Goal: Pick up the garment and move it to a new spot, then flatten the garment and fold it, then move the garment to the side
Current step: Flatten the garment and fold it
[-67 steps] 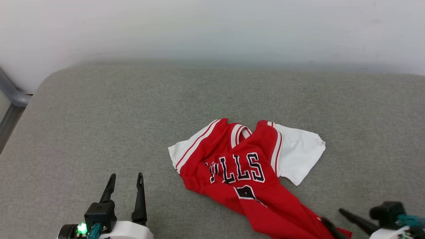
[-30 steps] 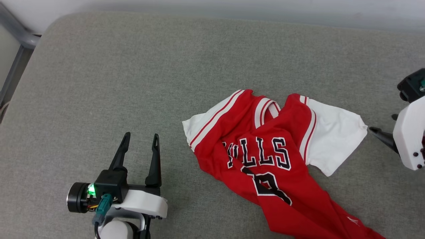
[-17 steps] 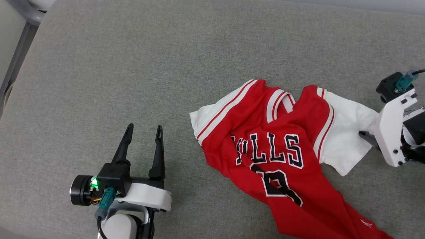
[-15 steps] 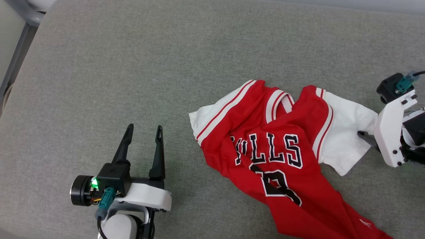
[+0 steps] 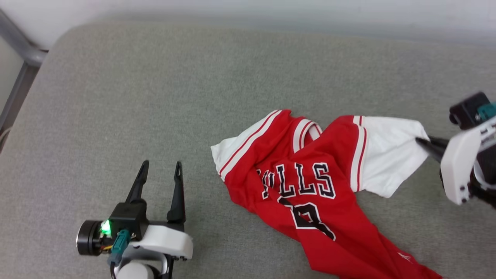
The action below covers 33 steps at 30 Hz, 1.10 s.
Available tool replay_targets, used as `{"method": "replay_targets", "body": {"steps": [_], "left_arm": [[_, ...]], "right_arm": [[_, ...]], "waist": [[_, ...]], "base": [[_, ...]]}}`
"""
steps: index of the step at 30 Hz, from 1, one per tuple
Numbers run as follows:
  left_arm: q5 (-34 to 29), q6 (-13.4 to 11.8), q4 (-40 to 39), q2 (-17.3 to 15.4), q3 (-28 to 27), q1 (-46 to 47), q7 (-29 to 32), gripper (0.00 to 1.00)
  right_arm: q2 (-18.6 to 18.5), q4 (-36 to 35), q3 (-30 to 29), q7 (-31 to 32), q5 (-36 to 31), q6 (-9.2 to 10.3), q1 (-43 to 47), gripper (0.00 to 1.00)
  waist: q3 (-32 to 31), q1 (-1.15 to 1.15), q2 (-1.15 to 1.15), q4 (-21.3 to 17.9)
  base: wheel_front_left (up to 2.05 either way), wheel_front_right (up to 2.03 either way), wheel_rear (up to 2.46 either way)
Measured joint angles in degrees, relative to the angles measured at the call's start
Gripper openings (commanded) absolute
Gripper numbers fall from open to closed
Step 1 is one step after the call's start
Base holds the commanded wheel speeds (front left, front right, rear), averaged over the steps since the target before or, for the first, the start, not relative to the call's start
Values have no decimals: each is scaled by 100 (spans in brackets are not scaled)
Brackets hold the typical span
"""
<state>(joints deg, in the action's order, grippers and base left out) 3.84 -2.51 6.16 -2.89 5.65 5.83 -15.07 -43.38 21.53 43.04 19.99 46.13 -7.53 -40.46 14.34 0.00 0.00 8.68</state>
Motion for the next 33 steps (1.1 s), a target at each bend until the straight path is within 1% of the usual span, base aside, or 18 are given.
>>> {"method": "replay_targets", "body": {"steps": [3, 8, 11, 15, 20, 23, 29, 33], "left_arm": [[-11, 0, 14, -2, -63, -169, 0, 100], [-13, -2, 37, -1, -170, -441, 0, 100], [-22, 3, 10, -1, -222, -563, 0, 100], [-56, 48, 3, 0, -237, -645, 0, 100], [-58, 85, 12, 0, -257, -675, 0, 100], [-66, 98, 25, 1, -257, -678, 0, 100], [-74, 116, 66, 0, -245, -667, 0, 100], [-101, 143, 94, -1, -261, -658, 0, 100]], "right_arm": [[-242, -243, -98, -268, 85, 0, 443, 0], [-584, -455, -691, -524, 291, 0, 1326, 0], [-702, -447, -1084, -533, 436, 0, 1945, 0], [-783, -270, -1606, -522, 560, 0, 2680, 0], [-737, 137, -2149, -426, 708, 0, 3473, 0], [-554, 474, -2401, -338, 816, 0, 3744, 0], [-204, 1106, -2559, -94, 868, 1, 4085, 0], [-56, 1227, -2611, -244, 816, 1, 4094, 0]], "waist": [[-227, 0, 0, -87], [-582, 0, 0, -270], [-736, 0, 0, -403], [-854, -1, 0, -536], [-903, -1, 0, -601], [-908, -1, 0, -613], [-877, -1, 0, -566], [-876, -1, 0, -546]], "base": [[0, 0, 0], [0, 0, 0], [0, 0, 0], [0, 0, 0], [0, 0, 0], [0, 0, 0], [0, 0, 0], [0, 0, 0]]}}
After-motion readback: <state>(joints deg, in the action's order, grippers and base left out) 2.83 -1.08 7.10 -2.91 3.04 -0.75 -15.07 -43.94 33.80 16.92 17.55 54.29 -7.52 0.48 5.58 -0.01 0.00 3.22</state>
